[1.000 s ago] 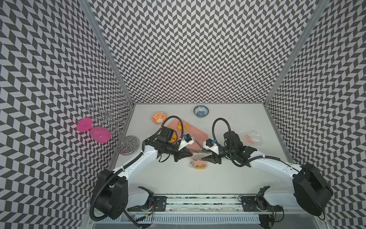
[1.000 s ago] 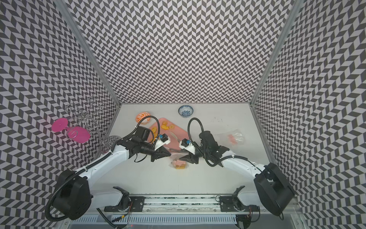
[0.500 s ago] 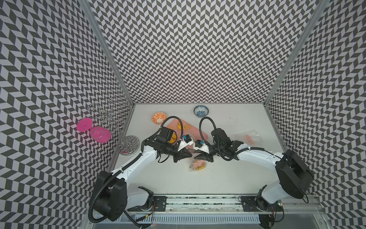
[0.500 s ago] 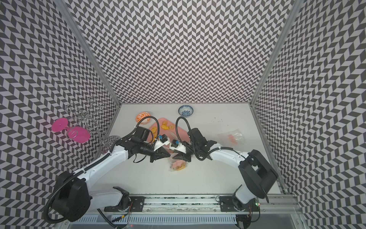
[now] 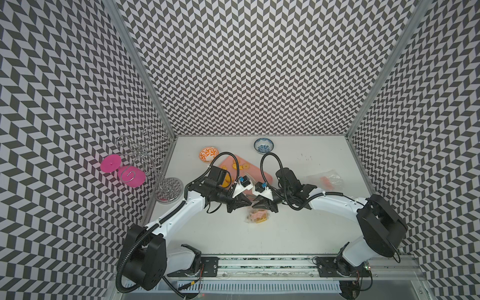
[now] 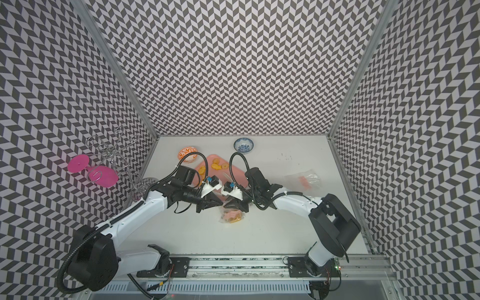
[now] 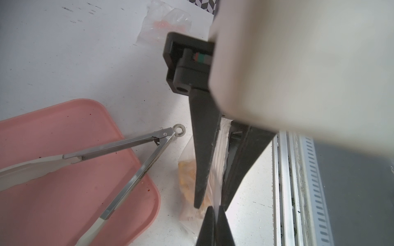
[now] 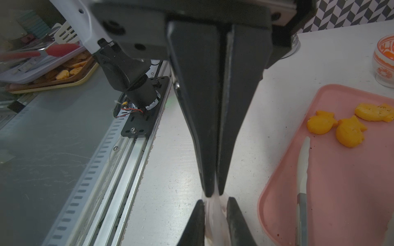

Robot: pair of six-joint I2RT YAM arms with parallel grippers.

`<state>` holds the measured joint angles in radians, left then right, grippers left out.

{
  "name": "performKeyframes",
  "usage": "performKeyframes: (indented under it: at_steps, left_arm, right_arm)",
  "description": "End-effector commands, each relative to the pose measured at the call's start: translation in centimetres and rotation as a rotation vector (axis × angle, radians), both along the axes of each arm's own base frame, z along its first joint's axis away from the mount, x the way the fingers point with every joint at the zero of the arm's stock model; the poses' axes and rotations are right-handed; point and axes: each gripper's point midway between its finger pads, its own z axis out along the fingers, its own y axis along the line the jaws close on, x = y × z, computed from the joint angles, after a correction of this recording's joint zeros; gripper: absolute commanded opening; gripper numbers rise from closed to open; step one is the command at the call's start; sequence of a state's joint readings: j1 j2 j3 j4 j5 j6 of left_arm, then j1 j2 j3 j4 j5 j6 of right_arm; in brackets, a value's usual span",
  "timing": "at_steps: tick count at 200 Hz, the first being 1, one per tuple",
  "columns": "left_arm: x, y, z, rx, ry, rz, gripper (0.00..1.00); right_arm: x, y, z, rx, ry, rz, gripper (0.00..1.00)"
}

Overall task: Put the cookies into a resealable bag to prevent moisture
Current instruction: Close the ziploc bag at the center of the board.

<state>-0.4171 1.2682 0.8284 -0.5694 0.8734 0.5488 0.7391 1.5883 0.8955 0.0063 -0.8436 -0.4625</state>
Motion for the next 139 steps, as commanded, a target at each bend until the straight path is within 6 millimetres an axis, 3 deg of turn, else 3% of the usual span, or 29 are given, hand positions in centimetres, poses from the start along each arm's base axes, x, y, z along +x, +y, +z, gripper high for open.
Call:
performKeyframes:
  at_steps: [1, 31, 49, 72, 98, 130, 139]
  left_arm:
    - [-0.1, 0.0, 0.5, -0.015, -0.039, -0.015, 0.0]
    - [-0.3, 0.1, 0.6, -0.025, -0.045, -0.017, 0.0]
    - [-0.4, 0.1, 0.6, -0.024, -0.052, -0.015, 0.0]
    - [-0.3, 0.2, 0.6, -0.015, -0.061, -0.004, 0.0]
    - [-0.3, 0.3, 0.5, -0.013, -0.065, -0.001, 0.0]
    - [-0.3, 0.3, 0.5, -0.013, -0.066, 0.002, 0.0]
    - [-0.2, 0.3, 0.5, -0.013, -0.063, 0.002, 0.0]
  right_arm:
    - [-0.5, 0.8, 1.5, 0.075, -0.014, 0.036, 0.22]
    - [-0.4, 0.9, 1.5, 0.073, 0.003, 0.028, 0.05]
    - [-0.3, 0.8, 1.3, 0.065, 0.004, 0.021, 0.01]
    - [-0.2, 0.2, 0.4, 0.024, 0.0, 0.005, 0.01]
    - [0.6, -1.0, 0.2, 0.017, -0.014, -0.054, 0.1]
    - [0.9, -2.2, 0.4, 0.021, -0.005, -0.08, 0.09]
    - [0.7, -2.3, 0.2, 0.012, 0.002, -0.08, 0.03]
